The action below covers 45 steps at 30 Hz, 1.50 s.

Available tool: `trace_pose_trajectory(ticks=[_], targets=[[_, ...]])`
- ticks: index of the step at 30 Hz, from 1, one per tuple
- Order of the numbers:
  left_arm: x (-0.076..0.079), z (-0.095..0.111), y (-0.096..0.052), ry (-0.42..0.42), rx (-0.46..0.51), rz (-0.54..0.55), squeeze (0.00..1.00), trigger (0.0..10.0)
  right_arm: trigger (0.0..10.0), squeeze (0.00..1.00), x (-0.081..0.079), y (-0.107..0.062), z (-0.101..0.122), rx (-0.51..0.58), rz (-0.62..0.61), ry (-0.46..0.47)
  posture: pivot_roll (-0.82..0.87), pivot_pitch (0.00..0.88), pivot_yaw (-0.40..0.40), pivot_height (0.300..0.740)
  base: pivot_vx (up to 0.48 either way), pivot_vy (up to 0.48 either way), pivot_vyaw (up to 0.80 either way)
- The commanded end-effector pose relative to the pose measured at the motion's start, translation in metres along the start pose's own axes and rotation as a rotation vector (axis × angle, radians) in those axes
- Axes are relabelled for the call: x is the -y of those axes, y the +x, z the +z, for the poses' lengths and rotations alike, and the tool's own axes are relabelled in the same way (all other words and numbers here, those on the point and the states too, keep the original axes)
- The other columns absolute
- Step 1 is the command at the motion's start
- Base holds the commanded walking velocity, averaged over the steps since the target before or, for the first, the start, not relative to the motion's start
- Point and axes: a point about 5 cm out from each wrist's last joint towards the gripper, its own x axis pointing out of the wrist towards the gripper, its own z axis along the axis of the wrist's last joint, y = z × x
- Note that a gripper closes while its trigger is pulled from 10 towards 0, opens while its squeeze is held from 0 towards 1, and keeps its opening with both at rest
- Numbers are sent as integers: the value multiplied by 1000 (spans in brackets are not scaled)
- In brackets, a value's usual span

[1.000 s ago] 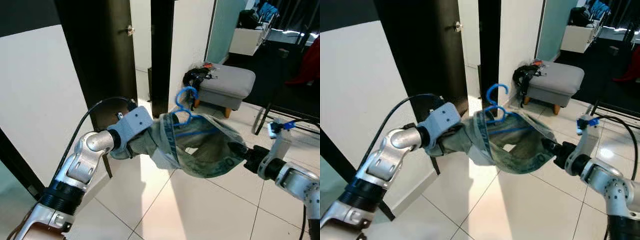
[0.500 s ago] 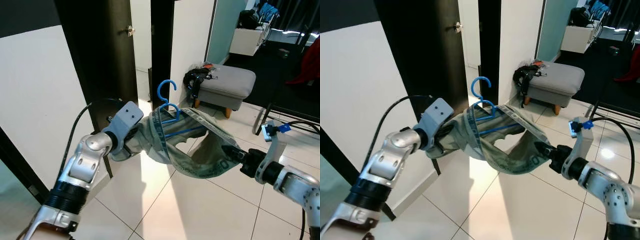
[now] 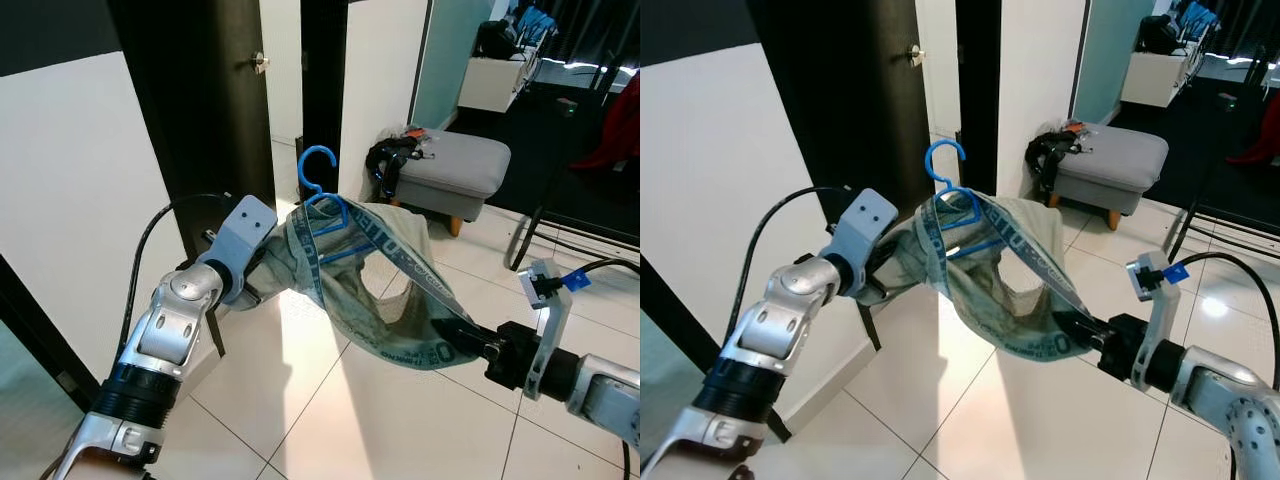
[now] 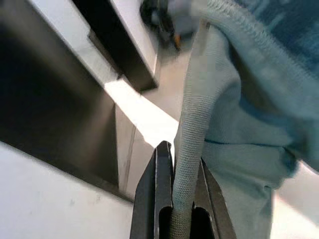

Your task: Hang hanger

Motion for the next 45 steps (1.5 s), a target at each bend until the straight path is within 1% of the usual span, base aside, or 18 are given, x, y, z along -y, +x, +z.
trace_pose_trajectory(ticks=[1,5,8,10,14,16,19,20,21,22,24,25,28,29,30,33,37,45], targets=[[-2,11,-2,-8,86,17,0,10000,10000,1000,10,1,-10,-32,-74,8,137,0,32,740,0,0,0],[4,15,-3,-59,139,-7,0,10000,10000,1000,17,2,-15,-37,-118,15,143,0,30,740,0,0,0],[5,8,-6,-95,148,-6,0,10000,10000,1000,24,-1,-20,-40,-162,16,142,0,29,740,0,0,0],[4,-4,-10,-110,136,6,0,10000,10000,1000,36,-6,-19,18,-248,18,139,0,27,740,0,0,0],[4,-9,-12,-109,126,10,0,10000,10000,1000,42,-8,-17,52,-291,18,139,0,27,740,0,0,0],[3,-20,-15,-126,113,25,0,10000,10000,1000,56,-13,-14,128,-402,29,135,0,24,740,0,0,0],[5,-33,-18,-119,78,22,0,10000,10000,1000,65,-15,-15,170,-475,62,136,0,21,740,0,0,0],[7,-51,-24,-104,29,19,0,10000,10000,855,72,-16,-24,192,-535,121,133,0,19,740,0,0,-688],[7,-51,-24,-104,29,19,0,10000,10000,855,72,-16,-24,192,-535,121,133,0,19,740,0,0,-688],[10,-70,-30,-92,-27,21,0,10000,10000,0,78,-15,-40,188,-588,198,134,0,18,740,0,0,-781],[10,-70,-30,-92,-27,21,0,10000,10000,0,78,-15,-40,188,-588,198,134,0,18,740,0,0,-781],[12,-86,-36,-85,-70,25,0,10000,10000,0,80,-13,-53,176,-618,247,135,0,17,740,0,0,-781],[16,-99,-42,-90,-103,25,0,10000,10000,0,80,-11,-65,156,-630,271,135,0,16,740,0,0,-781],[24,-116,-51,-128,-143,24,0,10000,10000,0,80,-11,-85,111,-670,279,133,0,16,740,0,0,-781],[24,-116,-51,-128,-143,24,0,10000,10000,0,80,-11,-85,111,-670,279,133,0,16,740,0,0,-781],[36,-135,-66,-189,-179,30,0,10000,10000,0,80,-15,-122,20,-751,281,133,0,16,740,0,0,-781],[36,-133,-69,-174,-152,58,0,10000,10000,0,79,-17,-135,-29,-773,231,129,0,9,740,217,0,-781],[33,-125,-66,-90,-92,112,0,10000,10000,0,81,-15,-142,-18,-808,231,134,0,9,740,428,0,-98]])
